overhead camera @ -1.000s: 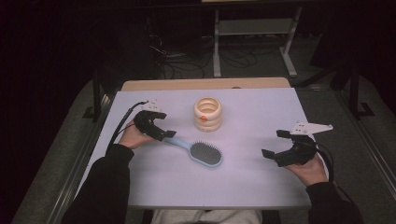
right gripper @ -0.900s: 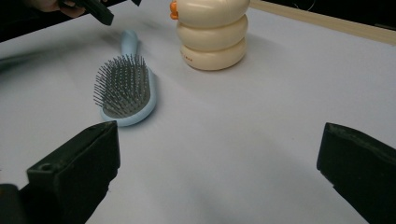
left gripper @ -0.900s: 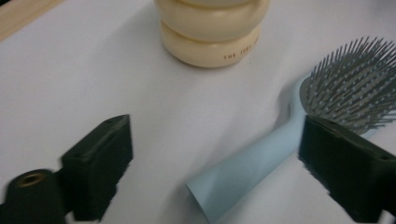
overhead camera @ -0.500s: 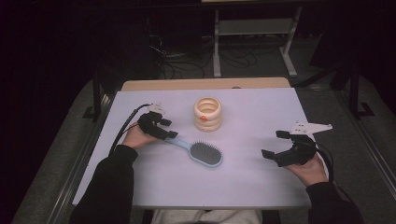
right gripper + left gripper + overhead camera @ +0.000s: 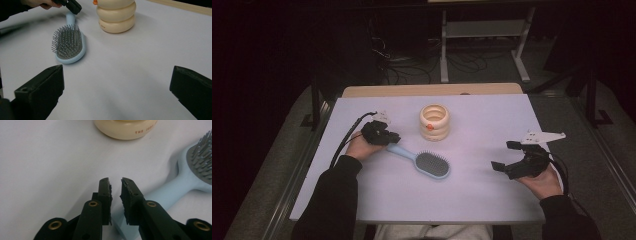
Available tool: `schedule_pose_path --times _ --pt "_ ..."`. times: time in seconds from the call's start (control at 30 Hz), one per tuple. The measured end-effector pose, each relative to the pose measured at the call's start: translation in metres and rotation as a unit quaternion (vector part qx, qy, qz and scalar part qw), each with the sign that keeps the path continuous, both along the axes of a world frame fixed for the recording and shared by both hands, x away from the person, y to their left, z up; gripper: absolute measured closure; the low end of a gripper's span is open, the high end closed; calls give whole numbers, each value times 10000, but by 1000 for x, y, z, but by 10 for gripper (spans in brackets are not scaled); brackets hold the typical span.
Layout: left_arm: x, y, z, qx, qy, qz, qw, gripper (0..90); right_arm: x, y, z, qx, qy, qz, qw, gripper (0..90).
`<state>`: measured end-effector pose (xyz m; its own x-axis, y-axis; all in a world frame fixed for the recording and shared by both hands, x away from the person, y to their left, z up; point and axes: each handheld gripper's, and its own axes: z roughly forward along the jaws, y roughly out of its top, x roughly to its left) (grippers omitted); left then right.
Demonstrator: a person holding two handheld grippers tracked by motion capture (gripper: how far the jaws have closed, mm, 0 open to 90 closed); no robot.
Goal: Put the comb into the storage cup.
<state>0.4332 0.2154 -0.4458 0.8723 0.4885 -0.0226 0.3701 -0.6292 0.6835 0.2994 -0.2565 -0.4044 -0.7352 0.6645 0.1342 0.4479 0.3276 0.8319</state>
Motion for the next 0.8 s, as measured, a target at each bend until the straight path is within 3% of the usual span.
schedule_pose_path --times 0.13,0.37,0.5,0.6,0.8 --pt "1 0 -2 25 86 -33 10000 865 0 0 0 19 8 6 10000 0" --pt "1 -1 -4 123 140 -123 9998 900 0 0 0 8 3 17 10000 0" --pt "0 -5 -7 420 262 -219 9985 900 0 0 0 13 5 12 10000 0" --pt "-2 -6 -10 507 329 -292 9977 900 0 -1 1 18 -14 -1 10000 0" --pt "-9 -5 -10 441 405 -383 9975 900 -1 -2 1 37 -32 -26 10000 0"
